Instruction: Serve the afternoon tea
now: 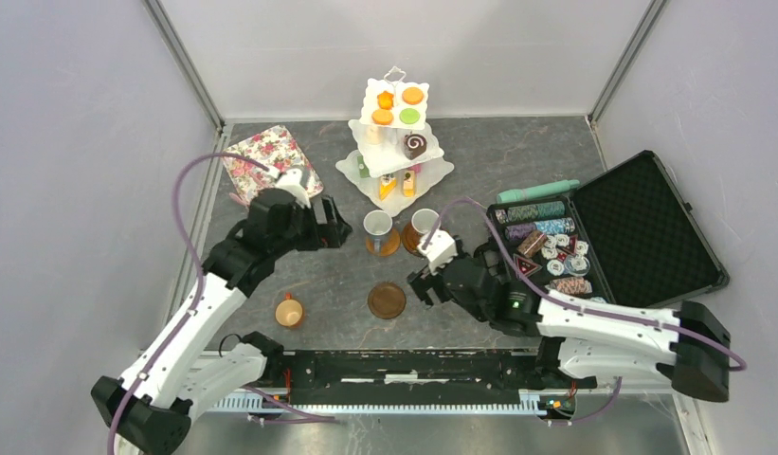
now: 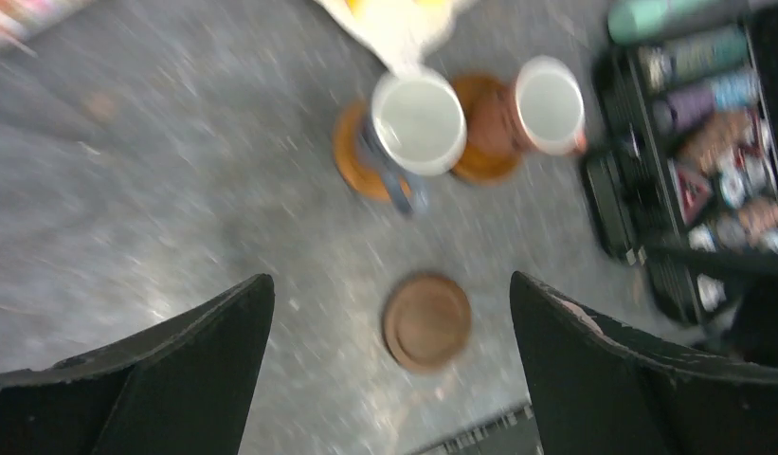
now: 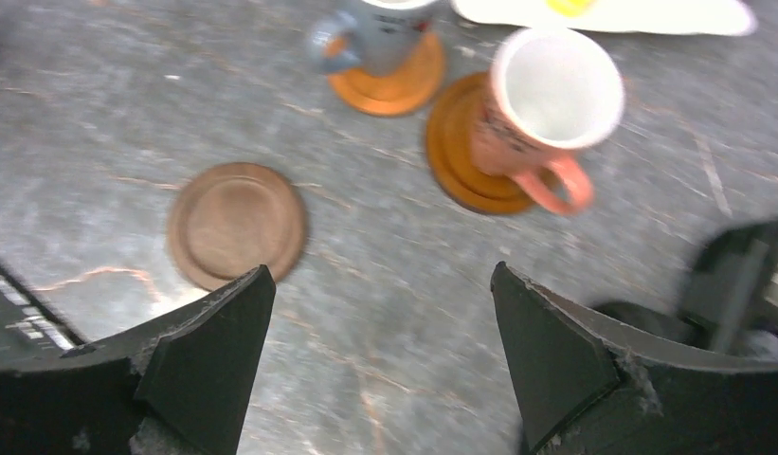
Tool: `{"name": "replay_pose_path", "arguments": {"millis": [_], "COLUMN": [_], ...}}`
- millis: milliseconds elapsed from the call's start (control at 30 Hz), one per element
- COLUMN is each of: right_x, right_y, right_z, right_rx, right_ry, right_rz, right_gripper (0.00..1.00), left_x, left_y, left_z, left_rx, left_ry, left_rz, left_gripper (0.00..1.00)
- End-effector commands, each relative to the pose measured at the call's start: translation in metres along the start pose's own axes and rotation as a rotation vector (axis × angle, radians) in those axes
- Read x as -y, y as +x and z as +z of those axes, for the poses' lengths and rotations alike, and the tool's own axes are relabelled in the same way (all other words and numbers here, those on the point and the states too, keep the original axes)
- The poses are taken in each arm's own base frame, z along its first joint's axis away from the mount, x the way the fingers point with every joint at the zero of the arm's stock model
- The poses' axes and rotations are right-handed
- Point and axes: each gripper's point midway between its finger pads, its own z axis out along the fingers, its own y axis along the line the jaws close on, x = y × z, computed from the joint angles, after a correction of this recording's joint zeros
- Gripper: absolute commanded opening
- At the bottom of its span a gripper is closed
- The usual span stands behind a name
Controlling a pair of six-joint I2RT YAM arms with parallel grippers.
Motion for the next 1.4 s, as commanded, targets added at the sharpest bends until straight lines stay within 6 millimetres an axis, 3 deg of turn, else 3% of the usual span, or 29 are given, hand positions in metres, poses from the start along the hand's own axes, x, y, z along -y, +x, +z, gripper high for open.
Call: {"name": "replay_pose_path", "arguments": {"millis": [0, 133, 300, 533, 633, 733, 967, 1133, 1367], "right_x": [0.054, 0.077, 0.093, 0.101, 0.104, 0.105, 0.11, 0.109, 0.111], "right_y": [0.009, 0.007, 0.009, 0.022, 0.026, 0.029, 0.032, 0.031, 0.029], "right_z": [-0.02, -0.032, -0.045, -0.053, -0.055, -0.057, -0.057, -0.053, -0.051], "right_rx": [0.019, 0.062, 0.08, 0.055, 0.055, 0.053, 0.038, 0.03, 0.03], "right_ry": [0.189, 0.236, 0.284, 0.317, 0.327, 0.335, 0.359, 0.353, 0.361], "right_rz": [-0.014, 0.034, 0.05, 0.06, 0.071, 0.074, 0.053, 0.042, 0.037], "right_gripper": [0.93, 0.94, 0.95, 0.95, 0.96, 0.96, 0.98, 0.98, 0.98], "left_x": [0.049, 0.067, 0.077, 0.085, 0.084, 0.081, 0.047, 0.04, -0.004], "left_y": [0.065, 0.112, 0.167, 0.199, 0.212, 0.218, 0.232, 0.234, 0.227], "left_z": [-0.011, -0.01, 0.003, 0.033, 0.047, 0.058, 0.075, 0.083, 0.084], "left_rx": [-0.235, -0.3, -0.396, -0.442, -0.45, -0.436, -0.415, -0.416, -0.412], "left_ry": [0.202, 0.153, 0.065, 0.008, -0.004, -0.026, -0.162, -0.176, -0.317], "left_rz": [-0.13, -0.074, -0.024, 0.035, 0.034, 0.037, 0.089, 0.074, 0.05], "left_gripper": [0.99, 0.89, 0.62, 0.45, 0.44, 0.44, 0.44, 0.43, 0.41]}}
